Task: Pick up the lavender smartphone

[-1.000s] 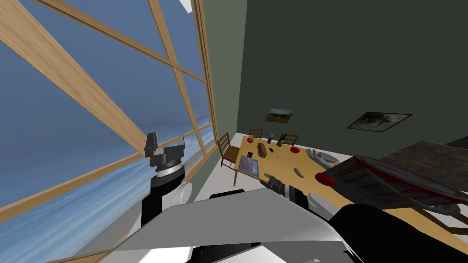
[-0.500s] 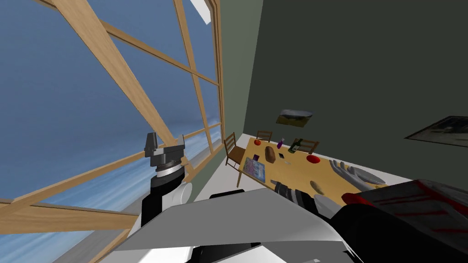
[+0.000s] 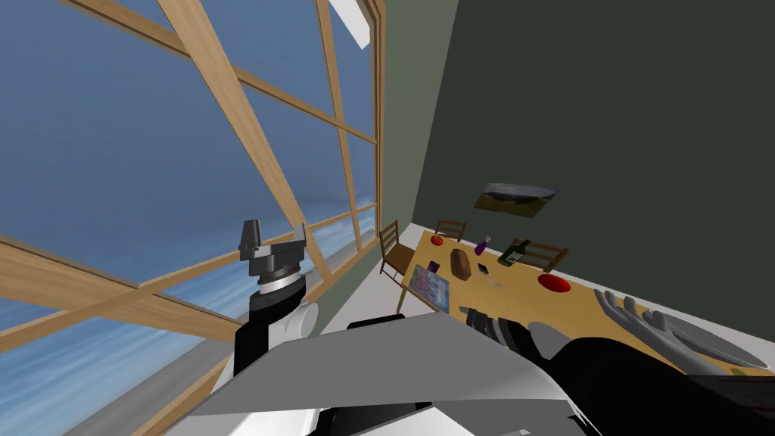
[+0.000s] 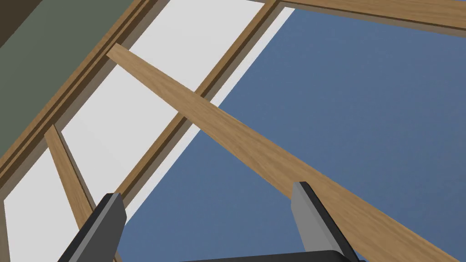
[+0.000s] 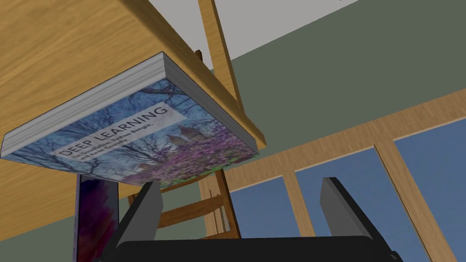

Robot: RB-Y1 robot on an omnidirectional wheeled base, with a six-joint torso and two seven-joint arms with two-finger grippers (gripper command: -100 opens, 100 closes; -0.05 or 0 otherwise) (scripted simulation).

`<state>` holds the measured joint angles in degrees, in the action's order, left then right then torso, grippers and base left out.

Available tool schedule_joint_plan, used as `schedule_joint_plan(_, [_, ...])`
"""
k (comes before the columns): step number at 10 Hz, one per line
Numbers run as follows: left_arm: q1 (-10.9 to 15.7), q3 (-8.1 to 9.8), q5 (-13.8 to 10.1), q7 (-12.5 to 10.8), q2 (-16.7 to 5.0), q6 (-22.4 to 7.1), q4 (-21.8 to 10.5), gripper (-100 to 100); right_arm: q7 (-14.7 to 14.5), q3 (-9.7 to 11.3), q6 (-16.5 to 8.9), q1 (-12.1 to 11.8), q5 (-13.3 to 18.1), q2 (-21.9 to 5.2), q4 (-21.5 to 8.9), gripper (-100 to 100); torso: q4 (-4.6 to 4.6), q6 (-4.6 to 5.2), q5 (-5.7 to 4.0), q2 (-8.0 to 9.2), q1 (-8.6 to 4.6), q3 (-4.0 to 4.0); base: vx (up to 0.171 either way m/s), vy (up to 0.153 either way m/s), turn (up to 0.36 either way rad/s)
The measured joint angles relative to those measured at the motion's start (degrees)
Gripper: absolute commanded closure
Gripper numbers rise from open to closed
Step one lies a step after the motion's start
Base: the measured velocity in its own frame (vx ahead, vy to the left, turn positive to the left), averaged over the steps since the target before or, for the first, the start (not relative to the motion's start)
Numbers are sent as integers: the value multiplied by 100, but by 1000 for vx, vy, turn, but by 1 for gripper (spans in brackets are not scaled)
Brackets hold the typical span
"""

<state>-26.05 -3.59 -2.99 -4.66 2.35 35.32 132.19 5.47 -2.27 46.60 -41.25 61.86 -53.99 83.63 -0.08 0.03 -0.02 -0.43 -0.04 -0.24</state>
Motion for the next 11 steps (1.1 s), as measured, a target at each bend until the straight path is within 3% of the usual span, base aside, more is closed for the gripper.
schedule_joint_plan(3, [-1, 0, 0, 0, 0, 0, 0, 0, 221, -30, 169, 5, 481, -373, -422, -100, -3, 1, 1, -13, 3, -7, 35, 13, 271])
schedule_joint_plan(5, [-1, 0, 0, 0, 0, 0, 0, 0, 337, 2, 291, 156, 769, -548, -792, -100, -3, 3, 2, -13, 6, -7, 35, 19, 265])
schedule_joint_plan(11, [-2, 1, 0, 0, 0, 0, 0, 0, 561, 75, 551, 421, 1532, -899, -1732, -100, -4, 5, 2, -19, 10, -11, 49, 20, 266])
